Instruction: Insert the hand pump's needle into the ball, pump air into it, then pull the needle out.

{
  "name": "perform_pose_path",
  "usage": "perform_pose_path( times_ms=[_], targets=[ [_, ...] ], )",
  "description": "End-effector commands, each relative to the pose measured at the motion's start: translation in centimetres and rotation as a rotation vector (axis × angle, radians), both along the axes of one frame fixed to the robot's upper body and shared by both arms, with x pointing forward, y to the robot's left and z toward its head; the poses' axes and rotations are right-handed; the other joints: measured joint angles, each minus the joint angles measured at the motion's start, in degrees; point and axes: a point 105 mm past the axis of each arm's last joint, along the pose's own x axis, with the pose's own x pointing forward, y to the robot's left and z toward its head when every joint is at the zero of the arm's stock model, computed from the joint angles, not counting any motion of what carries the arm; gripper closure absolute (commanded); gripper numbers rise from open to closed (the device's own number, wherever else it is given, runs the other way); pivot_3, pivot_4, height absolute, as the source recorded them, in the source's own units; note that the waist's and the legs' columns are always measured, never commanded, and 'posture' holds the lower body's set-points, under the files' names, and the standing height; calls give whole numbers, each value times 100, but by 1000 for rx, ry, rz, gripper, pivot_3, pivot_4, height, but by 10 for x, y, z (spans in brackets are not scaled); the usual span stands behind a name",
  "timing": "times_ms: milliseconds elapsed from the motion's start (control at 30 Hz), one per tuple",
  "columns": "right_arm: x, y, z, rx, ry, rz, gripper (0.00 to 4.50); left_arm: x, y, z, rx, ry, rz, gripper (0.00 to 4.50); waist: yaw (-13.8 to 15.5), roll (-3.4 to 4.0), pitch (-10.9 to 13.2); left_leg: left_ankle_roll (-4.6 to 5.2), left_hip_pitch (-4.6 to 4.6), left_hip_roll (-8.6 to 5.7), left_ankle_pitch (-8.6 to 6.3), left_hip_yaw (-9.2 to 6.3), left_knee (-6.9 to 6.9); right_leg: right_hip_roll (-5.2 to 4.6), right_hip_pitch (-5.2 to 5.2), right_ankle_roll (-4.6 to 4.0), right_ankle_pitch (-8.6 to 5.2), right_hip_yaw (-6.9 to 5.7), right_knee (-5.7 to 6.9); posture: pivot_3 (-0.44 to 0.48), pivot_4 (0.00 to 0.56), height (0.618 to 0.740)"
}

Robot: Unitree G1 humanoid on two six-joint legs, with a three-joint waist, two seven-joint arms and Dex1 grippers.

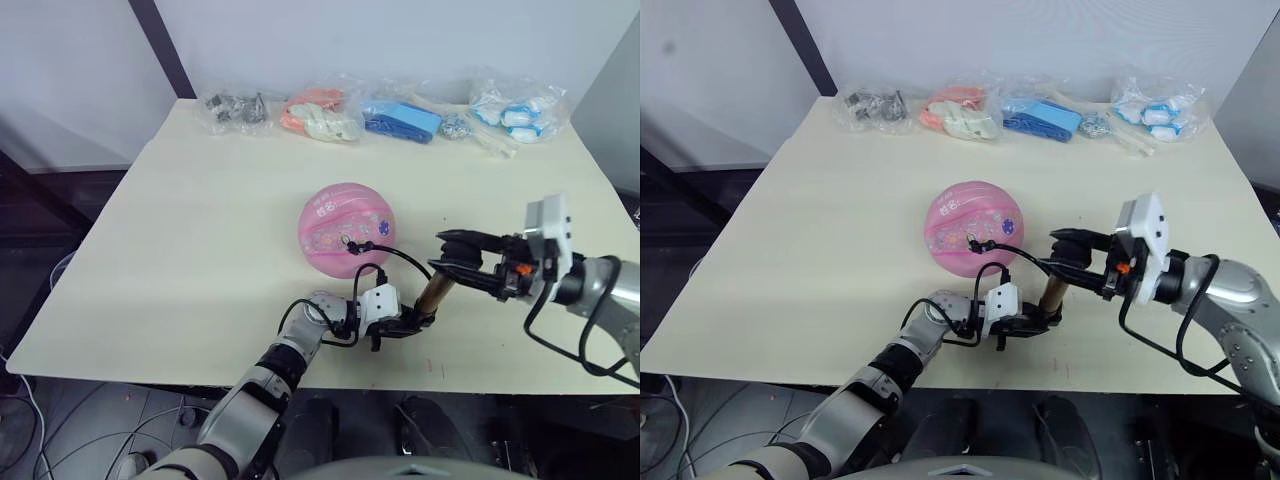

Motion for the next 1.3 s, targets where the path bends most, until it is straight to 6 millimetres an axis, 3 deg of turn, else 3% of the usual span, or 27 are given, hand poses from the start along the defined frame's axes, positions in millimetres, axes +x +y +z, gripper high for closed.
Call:
perform_pose_path(
  times_ms=[33, 267, 400, 700, 833, 1133, 1300],
  targets=[
    [-4, -6, 44, 44, -128, -22, 2655, -12, 10, -24, 83, 68, -7, 3493, -1, 0, 2, 0, 0, 0, 0, -1, 0, 0, 0, 0, 0, 0, 0, 0, 150, 736],
    [-8, -15, 86, 61, -162, -23, 2655, -12, 10, -24, 86, 66, -10, 3493, 2, 6, 10, 0, -3, 0, 0, 0, 0, -1, -1, -1, 1, -1, 0, 0, 150, 736],
    [-9, -14, 92, 68, -149, -12, 2655, -12, 10, -25, 87, 67, -12, 3493, 4, 7, 11, 0, -3, 1, 0, 1, 0, -1, -2, -1, 1, 0, 0, 0, 150, 736],
    [-12, 1, 10, -31, 13, 10, 2655, -11, 9, -24, 83, 62, -7, 3493, -5, 5, 3, 0, 5, 2, 0, 5, 0, 0, 4, 5, -3, 2, 1, 0, 150, 736],
    [-10, 5, -16, -55, 35, 9, 2655, -10, 9, -23, 85, 58, -4, 3493, -4, 1, -2, 0, 8, 3, 0, 5, 0, 1, 6, 20, -11, 2, 1, 0, 150, 736],
    [-6, 18, -62, -43, 98, -22, 2655, -10, 11, -24, 88, 58, -3, 3493, -5, -6, -8, 0, 11, 3, 0, 3, -1, 2, 7, 20, -12, 1, 1, 0, 150, 736],
    [-6, 21, -73, -43, 96, -28, 2655, -9, 11, -23, 88, 57, -3, 3493, -8, -5, -9, 0, 11, 3, 0, 2, -1, 2, 7, 20, -12, 1, 1, 0, 150, 736]
  ],
)
